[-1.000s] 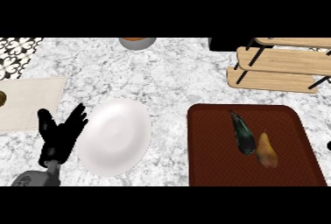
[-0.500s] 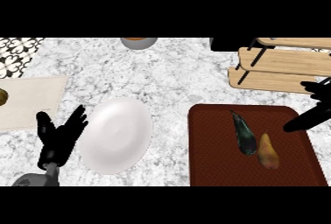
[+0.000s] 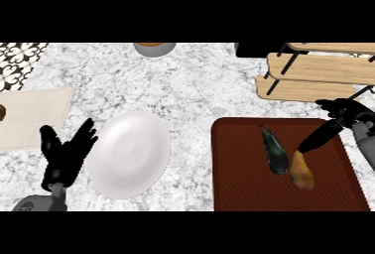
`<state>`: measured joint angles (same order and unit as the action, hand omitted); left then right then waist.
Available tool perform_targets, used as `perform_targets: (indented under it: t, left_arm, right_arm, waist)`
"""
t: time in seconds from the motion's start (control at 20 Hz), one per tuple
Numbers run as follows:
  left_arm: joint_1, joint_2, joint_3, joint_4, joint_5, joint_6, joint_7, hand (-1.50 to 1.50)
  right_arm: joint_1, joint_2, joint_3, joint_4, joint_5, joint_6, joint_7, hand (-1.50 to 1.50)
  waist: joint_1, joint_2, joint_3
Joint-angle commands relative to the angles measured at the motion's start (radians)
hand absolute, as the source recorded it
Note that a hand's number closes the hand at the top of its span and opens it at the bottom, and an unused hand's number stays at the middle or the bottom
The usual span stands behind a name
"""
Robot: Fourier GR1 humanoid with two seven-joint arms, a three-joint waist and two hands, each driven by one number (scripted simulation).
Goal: Pick the pear from the tray and place it in the tiered shelf
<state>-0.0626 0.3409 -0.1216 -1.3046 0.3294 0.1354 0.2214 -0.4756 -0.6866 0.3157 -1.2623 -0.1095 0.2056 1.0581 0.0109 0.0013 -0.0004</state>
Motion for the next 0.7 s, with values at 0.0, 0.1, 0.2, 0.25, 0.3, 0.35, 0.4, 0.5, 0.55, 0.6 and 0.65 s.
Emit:
perform_targets:
  t: [0.0, 0.1, 0.2, 0.25, 0.3, 0.35, 0.4, 0.5, 0.55, 0.6, 0.65]
  left_arm:
    - [-0.022, -0.009, 0.016, 0.030, 0.007, -0.035, -0.015, 0.00]
    - [-0.013, -0.011, 0.023, 0.024, -0.002, -0.016, -0.003, 0.00]
    - [0.037, -0.035, -0.013, -0.071, -0.030, 0.036, 0.035, 0.00]
    - [0.034, -0.021, 0.010, -0.022, -0.017, -0.009, 0.001, 0.00]
    - [-0.025, -0.005, 0.031, 0.008, -0.008, -0.016, 0.041, 0.00]
    - [-0.041, -0.029, 0.025, 0.090, -0.041, -0.016, -0.039, 0.00]
    - [-0.005, -0.014, 0.019, -0.052, -0.013, 0.000, 0.053, 0.00]
    - [0.022, -0.007, 0.037, -0.070, -0.003, -0.015, 0.058, 0.00]
    - [-0.032, -0.056, 0.015, -0.002, -0.050, 0.036, 0.045, 0.00]
    - [-0.020, -0.049, 0.008, -0.019, -0.058, 0.023, 0.051, 0.00]
    - [0.036, -0.002, 0.042, -0.058, -0.020, -0.034, 0.034, 0.00]
  right_arm:
    - [-0.068, 0.019, 0.018, 0.074, 0.019, 0.083, 0.128, -1.50]
    - [-0.029, 0.063, 0.060, 0.013, 0.051, 0.017, 0.179, -1.50]
    - [-0.051, 0.056, 0.050, 0.004, 0.053, 0.021, 0.220, -1.50]
    - [-0.013, 0.035, 0.048, 0.006, 0.074, 0.020, 0.178, -1.50]
    - [-0.033, 0.049, 0.057, 0.079, 0.097, 0.032, 0.129, -1.50]
    - [0.002, 0.076, 0.088, 0.001, 0.106, -0.004, 0.182, -1.50]
    - [0.000, 0.114, 0.116, -0.015, 0.129, -0.039, 0.223, -1.50]
    - [-0.036, 0.106, 0.081, 0.007, 0.134, -0.011, 0.228, -1.50]
    - [0.026, 0.072, 0.073, 0.011, 0.131, 0.012, 0.161, -1.50]
    - [0.025, 0.093, 0.071, 0.016, 0.145, -0.003, 0.166, -1.50]
    - [-0.007, 0.058, 0.043, 0.037, 0.119, 0.047, 0.173, -1.50]
  waist:
    - [0.000, 0.001, 0.000]
    - [-0.005, -0.002, 0.000]
    - [0.000, -0.004, 0.000]
    - [-0.006, -0.003, 0.000]
    - [-0.004, 0.000, 0.000]
    - [-0.015, -0.001, -0.001]
    - [-0.005, -0.004, 0.000]
    - [-0.002, -0.003, 0.000]
    - [-0.012, -0.002, 0.000]
    - [-0.010, -0.002, 0.000]
    - [-0.004, -0.003, 0.000]
